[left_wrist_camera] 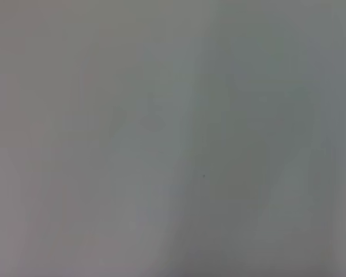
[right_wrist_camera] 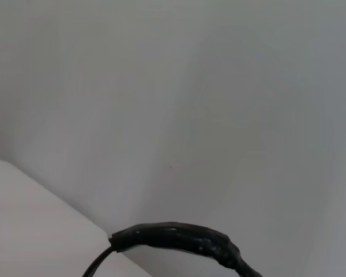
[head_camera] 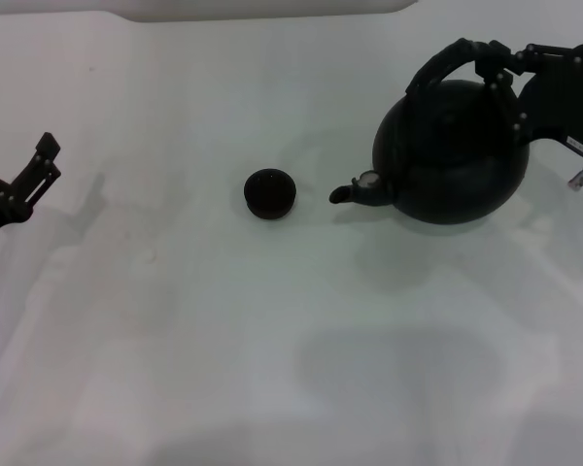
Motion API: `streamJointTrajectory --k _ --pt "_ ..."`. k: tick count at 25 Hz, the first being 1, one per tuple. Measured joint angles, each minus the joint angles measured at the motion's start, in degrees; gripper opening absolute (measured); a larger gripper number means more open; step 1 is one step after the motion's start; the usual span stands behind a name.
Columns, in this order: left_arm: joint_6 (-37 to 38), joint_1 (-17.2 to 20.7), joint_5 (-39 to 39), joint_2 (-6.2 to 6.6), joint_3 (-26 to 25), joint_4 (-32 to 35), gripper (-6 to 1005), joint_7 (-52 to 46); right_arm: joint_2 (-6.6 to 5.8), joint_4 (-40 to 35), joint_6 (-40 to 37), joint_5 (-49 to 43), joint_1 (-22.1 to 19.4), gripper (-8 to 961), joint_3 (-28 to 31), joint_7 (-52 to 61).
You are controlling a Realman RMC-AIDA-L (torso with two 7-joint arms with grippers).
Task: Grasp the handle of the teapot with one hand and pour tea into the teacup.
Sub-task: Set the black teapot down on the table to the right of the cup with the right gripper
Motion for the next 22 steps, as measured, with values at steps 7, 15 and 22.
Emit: streamJointTrajectory --k 7,15,22 --pt "0.00 -0.08 0.09 0.00 0.00 0.03 875 0.00 0.10 -4.09 2.76 0.17 1.31 107 1.24 -4.92" --pt "0.00 -0.18 0.09 0.00 0.00 0.03 875 0.00 0.14 -6.12 3.41 0.26 2.38 107 1.79 -6.21" --pt "0.02 -0.34 -0.04 0.00 0.00 0.03 875 0.00 0.09 -7.61 3.82 0.26 2.92 107 1.79 -7.53"
